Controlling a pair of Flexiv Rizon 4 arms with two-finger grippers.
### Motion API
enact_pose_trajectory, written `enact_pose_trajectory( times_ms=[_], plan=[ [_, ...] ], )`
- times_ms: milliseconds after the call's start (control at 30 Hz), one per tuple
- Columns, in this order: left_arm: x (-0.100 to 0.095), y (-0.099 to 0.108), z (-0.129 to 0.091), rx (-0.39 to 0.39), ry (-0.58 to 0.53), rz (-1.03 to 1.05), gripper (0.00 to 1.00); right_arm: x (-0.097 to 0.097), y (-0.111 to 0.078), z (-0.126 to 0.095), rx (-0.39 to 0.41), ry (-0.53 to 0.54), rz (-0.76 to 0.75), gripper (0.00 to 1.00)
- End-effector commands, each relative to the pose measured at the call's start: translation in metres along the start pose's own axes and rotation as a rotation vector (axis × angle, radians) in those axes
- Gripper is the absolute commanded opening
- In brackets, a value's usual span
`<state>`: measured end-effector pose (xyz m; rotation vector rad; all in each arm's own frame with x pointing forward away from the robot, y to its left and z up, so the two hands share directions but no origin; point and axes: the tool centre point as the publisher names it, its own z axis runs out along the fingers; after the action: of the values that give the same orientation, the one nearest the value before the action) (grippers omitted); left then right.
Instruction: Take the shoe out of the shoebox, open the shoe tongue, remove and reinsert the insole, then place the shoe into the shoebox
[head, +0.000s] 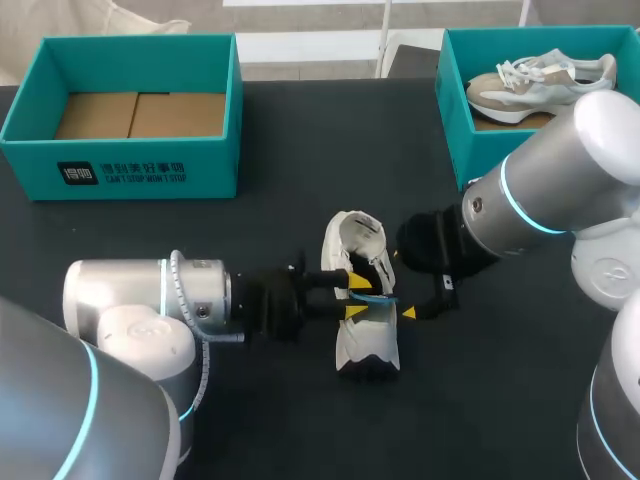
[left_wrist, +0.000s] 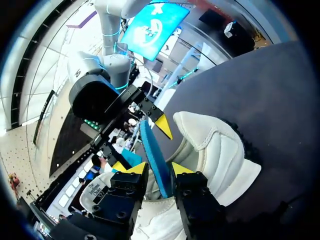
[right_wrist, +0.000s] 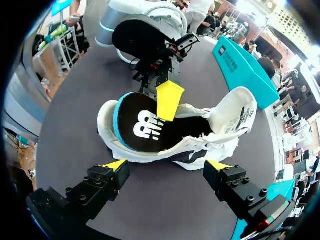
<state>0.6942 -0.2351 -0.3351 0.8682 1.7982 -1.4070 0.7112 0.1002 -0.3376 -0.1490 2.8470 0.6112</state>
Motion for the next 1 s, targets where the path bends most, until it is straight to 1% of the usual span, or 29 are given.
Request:
enact_pose_trajectory(
  times_ms=[33,167,233,300,400,467,533,567,600,767,867,1000],
  plan=[
    [0.001,-0.012,-0.008,0.005,-0.005,0.002,0.39,0.001,0.000,0.001,0.001,-0.003,0.000,1.00],
    [-0.003,-0.021,-0.011,0.018,-0.009,0.006,0.33,0.001,0.000,0.001,0.001,-0.003,0.000,1.00],
    [-0.004,-0.027,-0.011,0.030,-0.014,0.012,0.32,0.001,0.000,0.001,0.001,-0.003,0.000,1.00],
    [-0.003,-0.031,-0.011,0.036,-0.011,0.015,0.27,0.001,0.000,0.001,0.001,-0.003,0.000,1.00],
    [-0.001,-0.034,-0.010,0.044,-0.003,0.012,0.27,0.001,0.000,0.001,0.001,-0.003,0.000,1.00],
    [0.003,-0.033,-0.007,0.051,0.012,0.000,0.24,0.001,0.000,0.001,0.001,-0.003,0.000,1.00],
    [0.009,-0.030,-0.002,0.052,0.030,-0.008,0.16,0.001,0.000,0.001,0.001,-0.003,0.000,1.00],
    [0.011,-0.028,-0.001,0.050,0.039,-0.018,0.05,0.001,0.000,0.001,0.001,-0.003,0.000,1.00],
    [0.014,-0.026,0.001,0.049,0.044,-0.019,0.00,0.001,0.000,0.001,0.001,-0.003,0.000,1.00],
    [0.022,-0.018,0.003,0.029,0.086,-0.023,0.00,0.001,0.000,0.001,0.001,-0.003,0.000,1.00],
    [0.023,-0.014,0.002,0.015,0.089,-0.014,0.00,0.001,0.000,0.001,0.001,-0.003,0.000,1.00],
    [0.021,-0.001,-0.001,-0.028,0.093,0.015,0.00,0.001,0.000,0.001,0.001,-0.003,0.000,1.00]
  ],
)
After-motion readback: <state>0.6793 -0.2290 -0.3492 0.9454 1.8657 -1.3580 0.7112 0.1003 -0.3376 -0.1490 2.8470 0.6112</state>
